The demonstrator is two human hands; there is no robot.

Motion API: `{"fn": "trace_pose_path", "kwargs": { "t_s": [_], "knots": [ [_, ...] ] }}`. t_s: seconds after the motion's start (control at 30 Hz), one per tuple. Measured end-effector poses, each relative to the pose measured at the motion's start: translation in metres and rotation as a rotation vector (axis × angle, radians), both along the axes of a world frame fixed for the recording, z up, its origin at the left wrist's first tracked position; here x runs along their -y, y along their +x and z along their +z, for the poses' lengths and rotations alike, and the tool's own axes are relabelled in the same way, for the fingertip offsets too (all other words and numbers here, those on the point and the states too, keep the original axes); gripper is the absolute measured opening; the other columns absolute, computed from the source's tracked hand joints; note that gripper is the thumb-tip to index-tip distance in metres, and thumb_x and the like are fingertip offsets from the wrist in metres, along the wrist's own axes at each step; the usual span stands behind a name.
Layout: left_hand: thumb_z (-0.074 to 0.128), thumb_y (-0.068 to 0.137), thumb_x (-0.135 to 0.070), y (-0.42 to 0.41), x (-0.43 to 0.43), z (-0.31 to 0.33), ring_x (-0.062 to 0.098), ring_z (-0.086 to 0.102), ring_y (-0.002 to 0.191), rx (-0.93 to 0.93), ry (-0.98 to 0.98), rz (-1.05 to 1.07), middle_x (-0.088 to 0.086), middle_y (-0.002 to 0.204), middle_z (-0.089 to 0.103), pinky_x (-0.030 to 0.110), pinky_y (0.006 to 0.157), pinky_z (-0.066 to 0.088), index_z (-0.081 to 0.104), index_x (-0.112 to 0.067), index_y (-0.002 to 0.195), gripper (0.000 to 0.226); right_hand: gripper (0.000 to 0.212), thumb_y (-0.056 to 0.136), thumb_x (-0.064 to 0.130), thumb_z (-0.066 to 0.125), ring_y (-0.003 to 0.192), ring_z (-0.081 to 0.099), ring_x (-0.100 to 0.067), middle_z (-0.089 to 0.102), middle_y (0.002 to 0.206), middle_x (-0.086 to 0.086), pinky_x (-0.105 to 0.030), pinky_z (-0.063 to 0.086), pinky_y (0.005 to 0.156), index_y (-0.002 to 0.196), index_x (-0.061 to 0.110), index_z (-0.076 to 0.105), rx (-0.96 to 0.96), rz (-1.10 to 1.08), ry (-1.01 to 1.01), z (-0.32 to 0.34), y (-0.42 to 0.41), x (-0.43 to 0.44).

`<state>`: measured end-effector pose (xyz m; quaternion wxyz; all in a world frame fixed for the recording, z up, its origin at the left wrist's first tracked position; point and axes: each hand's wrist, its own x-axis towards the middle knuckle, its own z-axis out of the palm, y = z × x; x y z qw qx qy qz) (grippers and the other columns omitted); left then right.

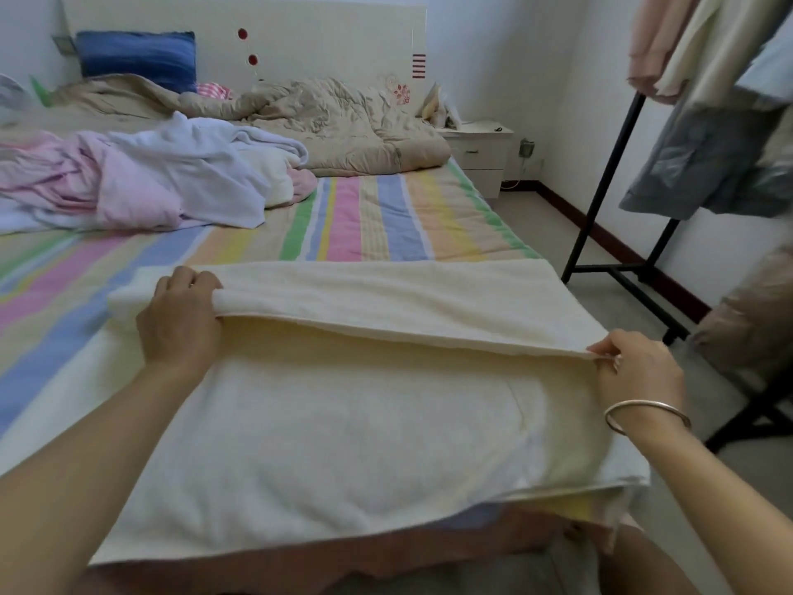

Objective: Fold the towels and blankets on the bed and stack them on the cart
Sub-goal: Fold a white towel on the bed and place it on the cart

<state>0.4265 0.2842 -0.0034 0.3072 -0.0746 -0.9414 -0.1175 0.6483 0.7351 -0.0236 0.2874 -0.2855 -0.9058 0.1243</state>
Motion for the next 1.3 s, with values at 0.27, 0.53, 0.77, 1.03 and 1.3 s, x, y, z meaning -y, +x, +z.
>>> {"fn": "trace_pose_path", "kwargs": {
  "t_s": [0.27,0.53,0.77,1.03,1.3],
  "knots": [
    [0.049,0.054,0.003,0.131,0.078,-0.018,0.036,0.056,0.096,-0.129,-0.121,-0.095,0.008,0.094,0.067,0.044,0.072,0.039,0.068,-0.014,0.095,0.048,0.025,0.077,-0.011,0.058,0.084,0.053,-0.036,0.062,0.087,-0.011,-0.037,0.039,0.065,0.082,0.011,0.066,-0.071,0.031,-0.029,-0.025,0.072,0.012],
    [0.036,0.065,0.004,0.191,0.12,-0.041,0.037,0.063,0.097,-0.287,-0.337,-0.218,0.012,0.103,0.071,0.051,0.085,0.04,0.074,-0.009,0.106,0.058,0.024,0.07,-0.014,0.065,0.086,0.054,-0.034,0.063,0.083,-0.011,-0.033,0.038,0.064,0.077,0.009,0.066,-0.11,0.061,0.013,-0.045,0.107,0.016],
    [0.03,0.059,0.003,0.202,0.133,-0.066,0.039,0.058,0.099,-0.187,-0.503,-0.272,0.013,0.113,0.067,0.051,0.08,0.042,0.068,-0.008,0.12,0.073,0.023,0.071,-0.013,0.068,0.092,0.056,-0.033,0.064,0.085,-0.008,-0.037,0.045,0.066,0.077,0.01,0.068,-0.091,0.118,0.017,-0.058,0.112,0.017],
    [0.05,0.054,0.002,0.204,0.127,-0.079,0.035,0.056,0.107,0.009,-0.269,-0.197,0.013,0.119,0.061,0.047,0.088,0.042,0.06,-0.007,0.126,0.073,0.035,0.065,-0.008,0.069,0.101,0.053,-0.037,0.07,0.1,-0.009,-0.049,0.048,0.084,0.093,0.013,0.076,-0.036,0.067,0.085,-0.079,0.11,0.03],
    [0.066,0.038,0.021,0.204,0.126,-0.083,0.037,0.05,0.113,0.1,-0.001,-0.063,0.015,0.123,0.057,0.05,0.094,0.04,0.055,-0.005,0.124,0.091,0.033,0.07,0.022,0.055,0.104,0.056,-0.029,0.064,0.11,-0.005,-0.039,0.044,0.088,0.101,0.018,0.066,-0.161,0.6,0.248,-0.056,0.051,0.196]
  ]
}}
